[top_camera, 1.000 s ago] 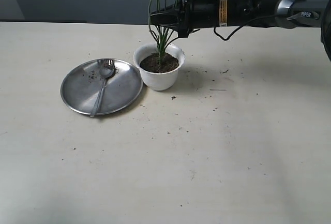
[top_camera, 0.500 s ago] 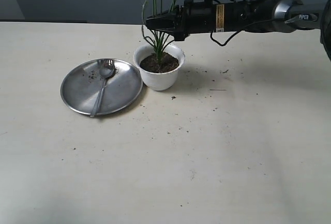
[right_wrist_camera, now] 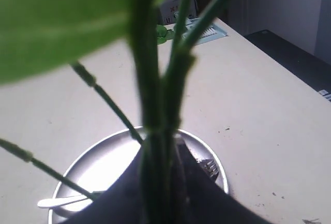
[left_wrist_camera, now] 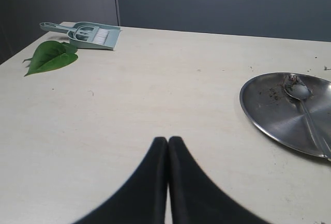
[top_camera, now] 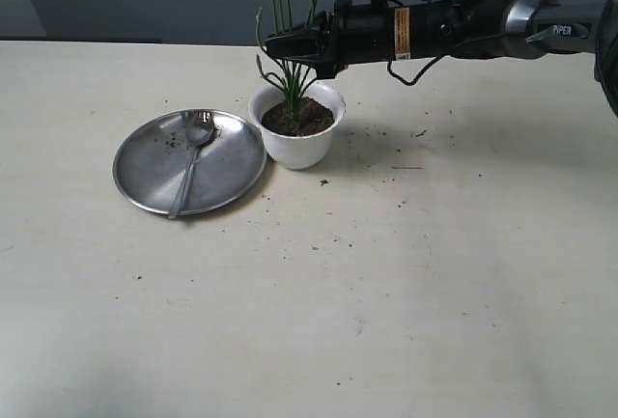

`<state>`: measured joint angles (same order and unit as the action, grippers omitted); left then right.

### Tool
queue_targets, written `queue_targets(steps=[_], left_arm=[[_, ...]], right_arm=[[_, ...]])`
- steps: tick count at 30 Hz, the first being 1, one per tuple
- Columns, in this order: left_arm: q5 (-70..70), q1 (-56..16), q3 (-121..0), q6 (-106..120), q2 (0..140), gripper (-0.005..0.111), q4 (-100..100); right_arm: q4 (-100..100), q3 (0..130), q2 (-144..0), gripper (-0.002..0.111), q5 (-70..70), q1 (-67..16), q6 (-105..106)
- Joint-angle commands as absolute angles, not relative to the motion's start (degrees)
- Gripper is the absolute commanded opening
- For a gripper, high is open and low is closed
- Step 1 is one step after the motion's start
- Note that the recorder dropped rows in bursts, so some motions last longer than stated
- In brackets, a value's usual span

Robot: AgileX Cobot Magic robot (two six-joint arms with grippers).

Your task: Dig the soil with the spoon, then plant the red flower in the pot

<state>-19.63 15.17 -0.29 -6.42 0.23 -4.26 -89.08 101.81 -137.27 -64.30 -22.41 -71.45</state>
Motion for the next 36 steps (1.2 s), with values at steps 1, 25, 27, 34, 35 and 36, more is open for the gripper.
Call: queue_targets(steps=[1,25,27,34,35,36], left_arm=[[-19.2,14.8,0.0,-6.4,0.0,0.0,-3.6],[-19.2,14.8,0.0,-6.4,0.0,0.0,-3.6],[-19.2,14.8,0.0,-6.4,0.0,0.0,-3.6],[-19.2,14.8,0.0,-6.4,0.0,0.0,-3.6],[-19.2,14.8,0.0,-6.4,0.0,0.0,-3.6],[-19.2,14.8,0.0,-6.4,0.0,0.0,-3.6]], right_arm=[[-96.0,100.1,-138.5,-0.001,-61.5,-22.3,-72.7],[-94.4,97.9,-140.8,-0.001,-59.2,-22.3,-72.4],[-94.5,97.9,-140.8,-0.001,-59.2,-22.3,-72.4],[-95.8,97.9,-141.4,-0.001,-58.6,-22.3,-72.4],[-95.8,97.9,-141.6,-0.001,-58.6,-22.3,-72.4],[-95.8,97.9,-141.7,-0.001,-58.5,-22.3,-72.4]])
